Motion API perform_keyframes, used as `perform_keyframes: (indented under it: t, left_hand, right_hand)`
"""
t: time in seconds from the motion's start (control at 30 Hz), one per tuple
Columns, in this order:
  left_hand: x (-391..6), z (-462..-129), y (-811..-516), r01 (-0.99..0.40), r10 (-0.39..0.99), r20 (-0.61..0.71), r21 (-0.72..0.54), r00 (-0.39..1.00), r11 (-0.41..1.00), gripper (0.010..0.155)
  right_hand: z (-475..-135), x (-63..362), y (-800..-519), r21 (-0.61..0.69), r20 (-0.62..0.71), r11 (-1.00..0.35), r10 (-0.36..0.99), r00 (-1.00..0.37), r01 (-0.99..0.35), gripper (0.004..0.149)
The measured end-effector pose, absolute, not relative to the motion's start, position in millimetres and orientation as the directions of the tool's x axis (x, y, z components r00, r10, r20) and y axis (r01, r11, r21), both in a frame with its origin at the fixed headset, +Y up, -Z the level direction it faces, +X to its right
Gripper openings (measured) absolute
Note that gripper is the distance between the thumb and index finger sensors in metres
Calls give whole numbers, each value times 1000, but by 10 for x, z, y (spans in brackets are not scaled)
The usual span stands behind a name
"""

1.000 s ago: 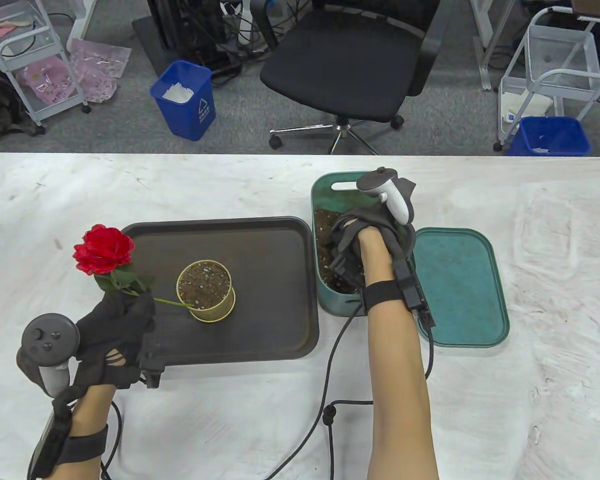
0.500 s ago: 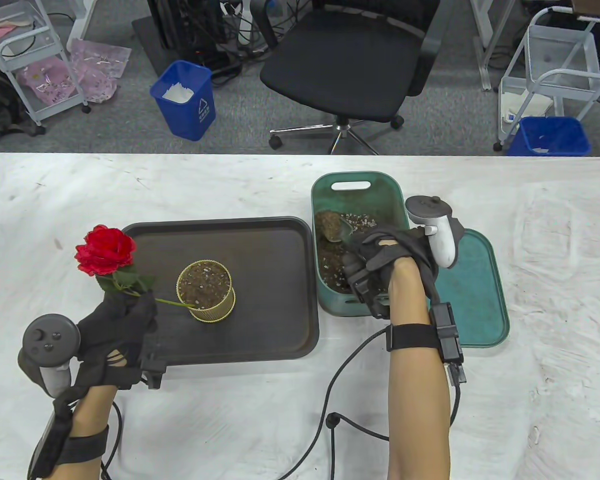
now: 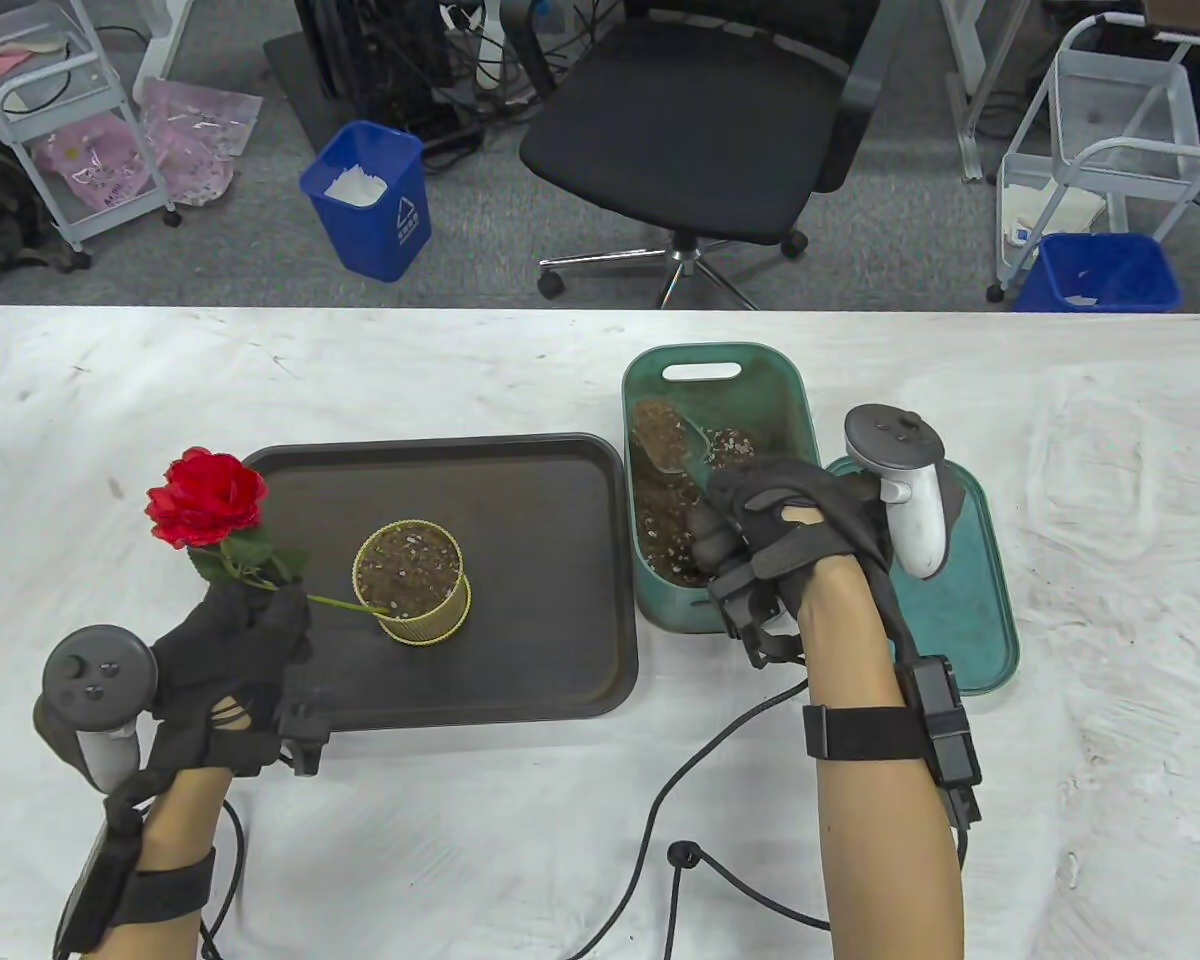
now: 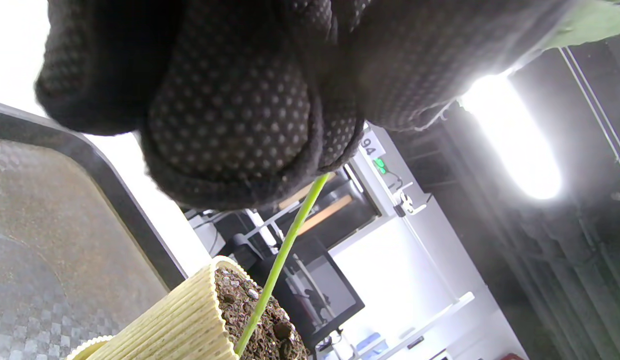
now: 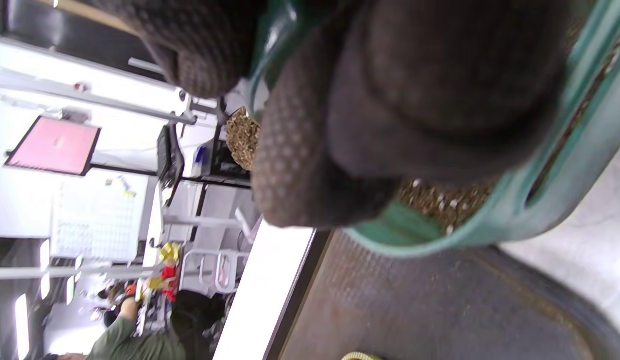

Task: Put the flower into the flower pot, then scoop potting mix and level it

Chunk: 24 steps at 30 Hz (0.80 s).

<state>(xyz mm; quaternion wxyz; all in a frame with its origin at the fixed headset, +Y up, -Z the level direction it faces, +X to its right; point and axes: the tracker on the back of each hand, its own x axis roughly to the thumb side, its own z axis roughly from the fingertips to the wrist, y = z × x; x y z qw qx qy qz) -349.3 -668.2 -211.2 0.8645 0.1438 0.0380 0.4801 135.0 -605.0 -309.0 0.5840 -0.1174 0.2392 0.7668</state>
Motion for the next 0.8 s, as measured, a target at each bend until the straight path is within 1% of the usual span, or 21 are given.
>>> perform_keyframes:
  t: [0.1, 0.27, 0.43, 0.6, 0.8]
  left_hand:
    - [-3486, -2109, -6681, -819, 841, 75, 286, 536, 497, 45]
    - [-3458, -2091, -6675, -822, 842, 81, 287, 533, 492, 45]
    - [-3461, -2093, -6681, -820, 841, 81, 289, 535, 494, 45]
    - [-3459, -2091, -6680, -818, 841, 78, 294, 535, 494, 45]
    - [-3454, -2091, -6678, -820, 841, 82, 289, 535, 494, 45]
  right_hand:
    - [-3032, 1127, -6027, 299, -414, -173, 862, -291, -938, 56]
    - [-2985, 718, -6071, 419, -371, -127, 880, -298, -899, 56]
    - [-2924, 320, -6115, 526, -319, -138, 883, -345, -840, 56]
    - [-2873, 63, -6254, 589, -309, -144, 869, -387, -795, 55]
    - [-2879, -178, -6430, 614, -315, -190, 831, -459, -766, 55]
